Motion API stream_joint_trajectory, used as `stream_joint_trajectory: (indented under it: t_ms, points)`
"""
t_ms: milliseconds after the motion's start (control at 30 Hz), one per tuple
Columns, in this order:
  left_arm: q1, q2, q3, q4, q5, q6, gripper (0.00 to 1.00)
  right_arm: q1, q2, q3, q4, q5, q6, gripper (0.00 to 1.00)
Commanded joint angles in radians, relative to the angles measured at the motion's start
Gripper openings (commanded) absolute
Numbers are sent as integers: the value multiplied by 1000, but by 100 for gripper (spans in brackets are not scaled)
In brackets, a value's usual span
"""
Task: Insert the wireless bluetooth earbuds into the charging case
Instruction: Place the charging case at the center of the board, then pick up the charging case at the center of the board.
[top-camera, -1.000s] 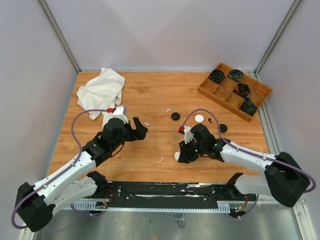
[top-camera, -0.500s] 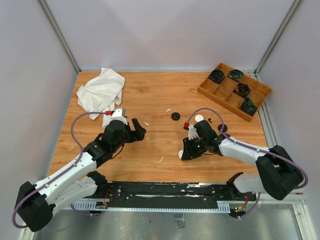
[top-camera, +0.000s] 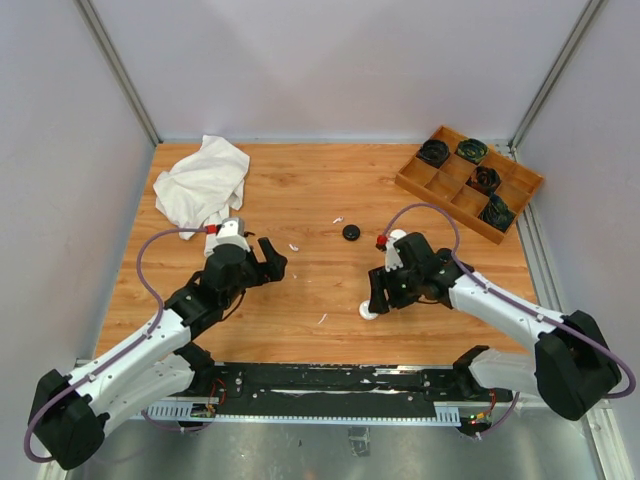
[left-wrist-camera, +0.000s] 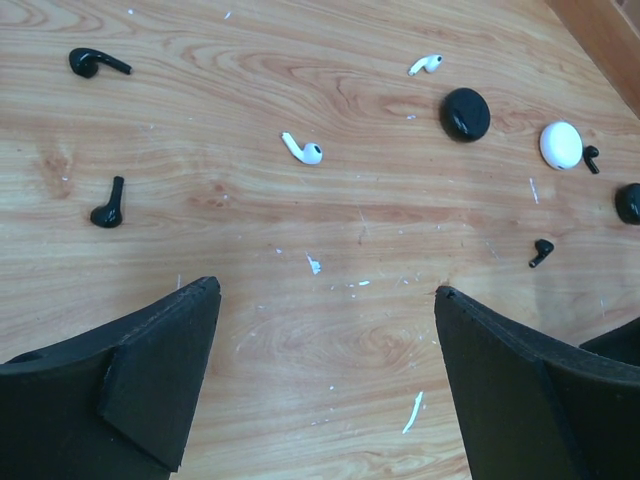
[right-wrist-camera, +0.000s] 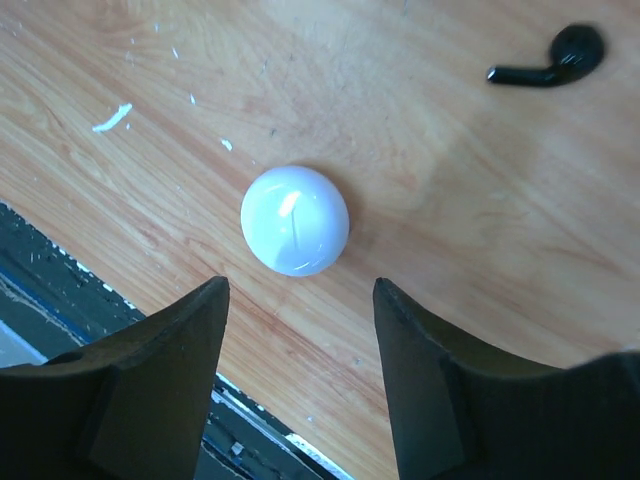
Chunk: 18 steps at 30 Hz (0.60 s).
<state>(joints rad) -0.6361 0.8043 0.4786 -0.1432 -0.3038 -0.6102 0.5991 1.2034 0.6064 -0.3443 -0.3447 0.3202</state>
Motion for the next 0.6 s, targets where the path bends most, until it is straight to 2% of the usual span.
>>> stream_joint_trajectory:
  t_ms: [0,267,400,567]
  points:
    - [27,-31,-29,47,-33,-10,94,-33,-34,90,-97,141,-51,63]
    - [63,-68,-68,59,-17,-10,94,-149,11,198,-86,279,-88,72]
    - [65,-76,-95,107,23,-27,94,-216,71,238,24,304,-65,77]
    - [65,-64,-101,122,64,-29,94,-228,212,306,115,367,-97,79]
